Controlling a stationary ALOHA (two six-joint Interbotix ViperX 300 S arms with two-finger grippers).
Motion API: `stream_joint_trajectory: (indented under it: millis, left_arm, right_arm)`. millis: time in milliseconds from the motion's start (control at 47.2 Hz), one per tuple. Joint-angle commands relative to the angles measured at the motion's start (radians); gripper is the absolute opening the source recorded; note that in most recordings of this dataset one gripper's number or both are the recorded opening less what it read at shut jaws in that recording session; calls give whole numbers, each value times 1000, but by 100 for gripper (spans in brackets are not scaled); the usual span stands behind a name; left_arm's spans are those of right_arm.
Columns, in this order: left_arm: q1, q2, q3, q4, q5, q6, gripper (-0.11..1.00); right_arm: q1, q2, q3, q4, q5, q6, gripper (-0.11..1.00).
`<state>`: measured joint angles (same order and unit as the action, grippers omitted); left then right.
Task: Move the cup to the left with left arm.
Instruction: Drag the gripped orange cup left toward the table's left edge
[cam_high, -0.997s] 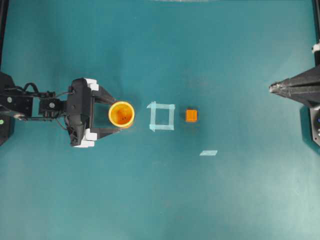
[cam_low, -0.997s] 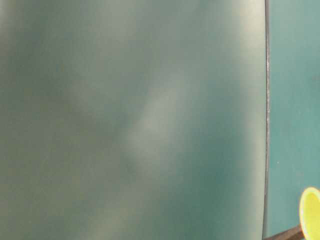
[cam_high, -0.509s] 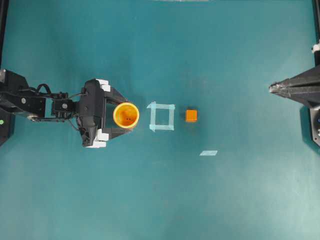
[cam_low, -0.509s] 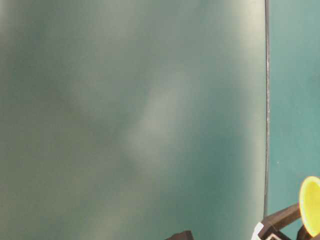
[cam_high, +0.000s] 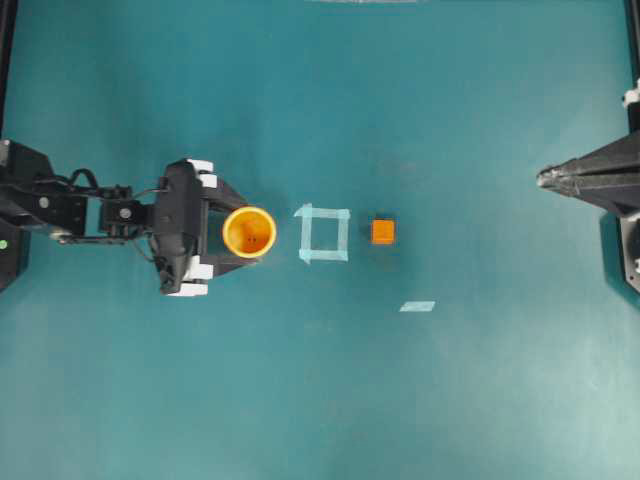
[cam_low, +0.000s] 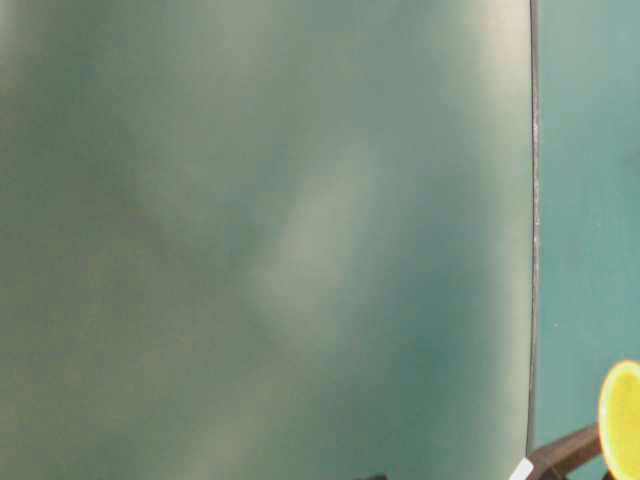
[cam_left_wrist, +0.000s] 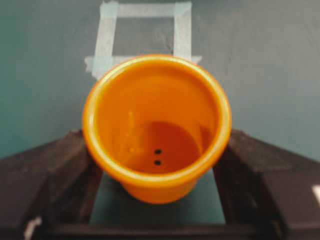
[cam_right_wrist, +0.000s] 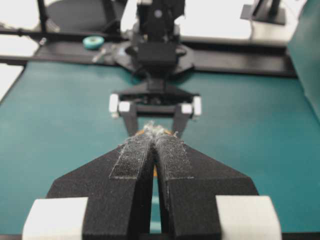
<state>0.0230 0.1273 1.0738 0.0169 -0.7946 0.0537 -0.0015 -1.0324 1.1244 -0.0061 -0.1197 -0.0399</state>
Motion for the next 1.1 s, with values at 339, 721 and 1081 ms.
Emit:
stream_joint_trajectory:
  millis: [339,721,1081]
  left_arm:
    - [-2,-150,137,-2,-86,0,64]
    - [-2,-233,221,-2,-71,-5,64]
    - [-2,-275,273,-2,-31,-20,64]
  right_arm:
    - [2,8,-28,0,-5,3,0]
    - [2,8,-28,0,-3,8,0]
    - [2,9,-29,0,-3,12,0]
